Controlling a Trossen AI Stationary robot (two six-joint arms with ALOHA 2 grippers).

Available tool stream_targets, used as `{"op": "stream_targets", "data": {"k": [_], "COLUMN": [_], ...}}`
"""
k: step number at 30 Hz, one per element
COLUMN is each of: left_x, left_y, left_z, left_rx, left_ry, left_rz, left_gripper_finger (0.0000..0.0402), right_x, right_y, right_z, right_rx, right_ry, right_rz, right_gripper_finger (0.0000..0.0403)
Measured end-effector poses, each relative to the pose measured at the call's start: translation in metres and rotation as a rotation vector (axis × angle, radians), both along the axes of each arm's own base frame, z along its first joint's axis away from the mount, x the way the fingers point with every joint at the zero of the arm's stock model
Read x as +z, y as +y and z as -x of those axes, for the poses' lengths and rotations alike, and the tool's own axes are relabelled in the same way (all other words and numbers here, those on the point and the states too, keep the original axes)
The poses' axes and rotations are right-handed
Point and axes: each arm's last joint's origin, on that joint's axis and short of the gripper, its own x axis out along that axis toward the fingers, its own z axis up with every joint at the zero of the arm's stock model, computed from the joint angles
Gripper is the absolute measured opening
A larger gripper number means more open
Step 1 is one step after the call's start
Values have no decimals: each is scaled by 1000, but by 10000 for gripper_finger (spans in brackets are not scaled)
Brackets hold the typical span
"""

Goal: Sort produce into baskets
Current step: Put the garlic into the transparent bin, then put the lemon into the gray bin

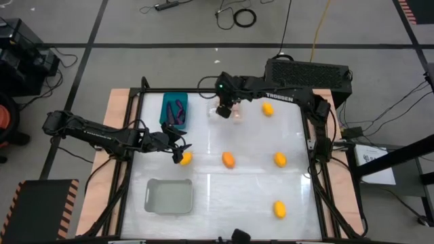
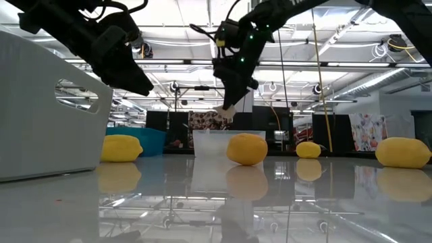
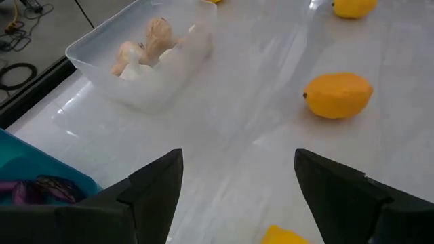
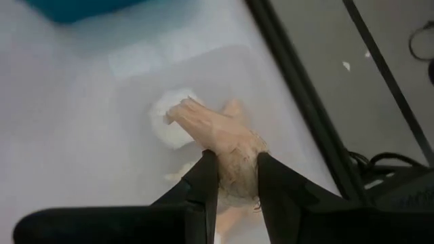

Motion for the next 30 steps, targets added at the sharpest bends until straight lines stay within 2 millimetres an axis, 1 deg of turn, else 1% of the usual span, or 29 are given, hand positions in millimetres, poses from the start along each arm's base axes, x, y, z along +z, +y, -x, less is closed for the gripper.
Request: {"op": "stream_targets", "data": {"k": [2,5,13,16,21,24,27,30], "left_x": [0,0,0,0,0,0,0,0], "left_y": [0,0,0,0,0,0,0,0], "left_z": [0,0,0,0,0,0,0,0], "left_rx": [0,-1,-1,-1,-2,-2,-2,-2], "left_ry": [0,1,1,1,1,1,2,2], "left_rz": [0,0,1,1,1,1,1,1], "left_gripper_finger": [290,290,290,290,290,290,290,290], "right_x": [-3,-5,-5,-6,-6,-7,-9,-7], "right_y": [-5,-8,-8,-7,-7,-5,-3,-1], "right_z": [0,0,2,3,3,5,8,13], "right_rx": [-28,-48,-69,-78,-74,-61,-60,-84], "right_ry": [-10,-9,-8,1,8,43,76,96], "right_rz": [-1,-14,-28,-37,-38,-45,-59,-81], "right_gripper_finger": [80,80,84,108,173,204,221,225]}}
